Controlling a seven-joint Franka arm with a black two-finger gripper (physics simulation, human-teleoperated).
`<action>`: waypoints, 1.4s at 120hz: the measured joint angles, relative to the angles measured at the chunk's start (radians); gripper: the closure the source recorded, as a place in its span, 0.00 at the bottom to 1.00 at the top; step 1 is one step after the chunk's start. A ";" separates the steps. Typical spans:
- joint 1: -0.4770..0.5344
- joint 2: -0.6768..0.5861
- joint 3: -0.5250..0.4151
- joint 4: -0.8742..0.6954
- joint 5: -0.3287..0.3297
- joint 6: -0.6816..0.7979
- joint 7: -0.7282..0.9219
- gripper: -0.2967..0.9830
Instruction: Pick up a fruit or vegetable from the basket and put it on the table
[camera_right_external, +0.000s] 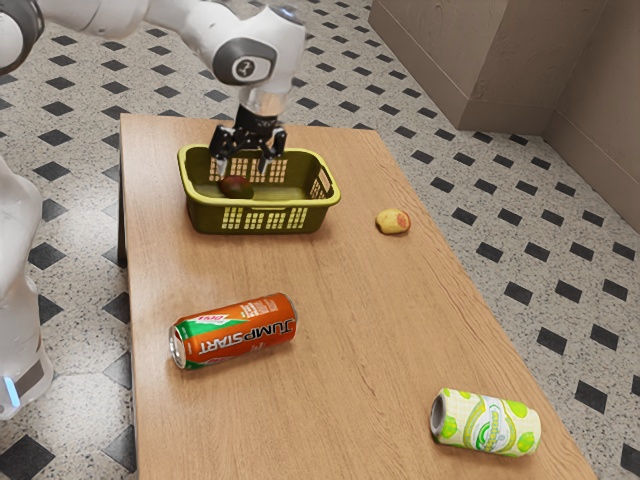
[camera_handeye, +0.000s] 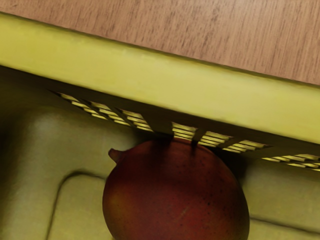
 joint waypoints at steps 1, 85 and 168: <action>0.000 0.000 0.000 -0.001 0.000 0.001 0.000 0.23; -0.001 0.029 0.022 -0.066 0.000 0.112 0.055 0.23; -0.006 0.034 0.049 -0.095 -0.005 0.189 0.146 0.46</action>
